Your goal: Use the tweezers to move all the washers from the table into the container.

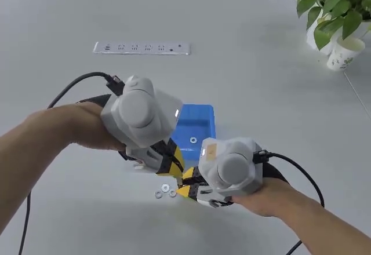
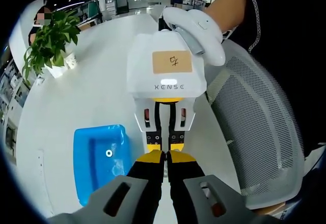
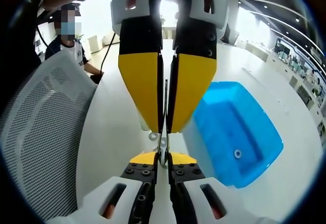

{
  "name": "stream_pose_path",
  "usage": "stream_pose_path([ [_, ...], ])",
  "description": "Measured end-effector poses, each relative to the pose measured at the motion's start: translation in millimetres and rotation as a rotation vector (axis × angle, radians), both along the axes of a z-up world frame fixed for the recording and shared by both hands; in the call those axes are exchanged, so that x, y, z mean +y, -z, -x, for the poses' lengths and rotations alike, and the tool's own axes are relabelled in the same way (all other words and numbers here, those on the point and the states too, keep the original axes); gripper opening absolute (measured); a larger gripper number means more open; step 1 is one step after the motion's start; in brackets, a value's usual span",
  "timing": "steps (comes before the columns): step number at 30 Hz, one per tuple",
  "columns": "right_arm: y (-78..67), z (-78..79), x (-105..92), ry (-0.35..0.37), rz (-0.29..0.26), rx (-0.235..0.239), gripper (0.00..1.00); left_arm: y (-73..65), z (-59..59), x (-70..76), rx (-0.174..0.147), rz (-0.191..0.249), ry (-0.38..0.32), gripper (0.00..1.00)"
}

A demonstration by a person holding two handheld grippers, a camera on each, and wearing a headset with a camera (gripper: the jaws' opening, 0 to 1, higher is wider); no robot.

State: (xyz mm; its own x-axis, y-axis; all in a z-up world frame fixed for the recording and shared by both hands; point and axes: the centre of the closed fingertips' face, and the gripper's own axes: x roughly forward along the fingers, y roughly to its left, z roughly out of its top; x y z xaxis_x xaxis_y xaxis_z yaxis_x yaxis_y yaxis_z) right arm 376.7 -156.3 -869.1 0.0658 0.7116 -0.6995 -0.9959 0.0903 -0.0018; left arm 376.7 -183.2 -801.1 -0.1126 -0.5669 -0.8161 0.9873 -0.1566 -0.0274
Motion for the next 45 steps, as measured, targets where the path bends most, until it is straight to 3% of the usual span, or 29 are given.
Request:
stream_pose_path([
  [16, -13.4, -0.1, -0.1, -0.01, -0.002, -0.014, 0.09, -12.7, -0.6, -0.3, -0.005, 0.007, -0.005, 0.06],
  [33, -36.5, -3.8, -0.8, -0.021, -0.017, -0.009, 0.09, -36.9, -4.0, -1.6, -0.017, 0.012, -0.013, 0.06],
  [45, -61.3, -17.8, 2.1, -0.027, -0.029, -0.026, 0.09, -61.8, -16.9, 0.5, -0.039, 0.006, -0.02, 0.06],
])
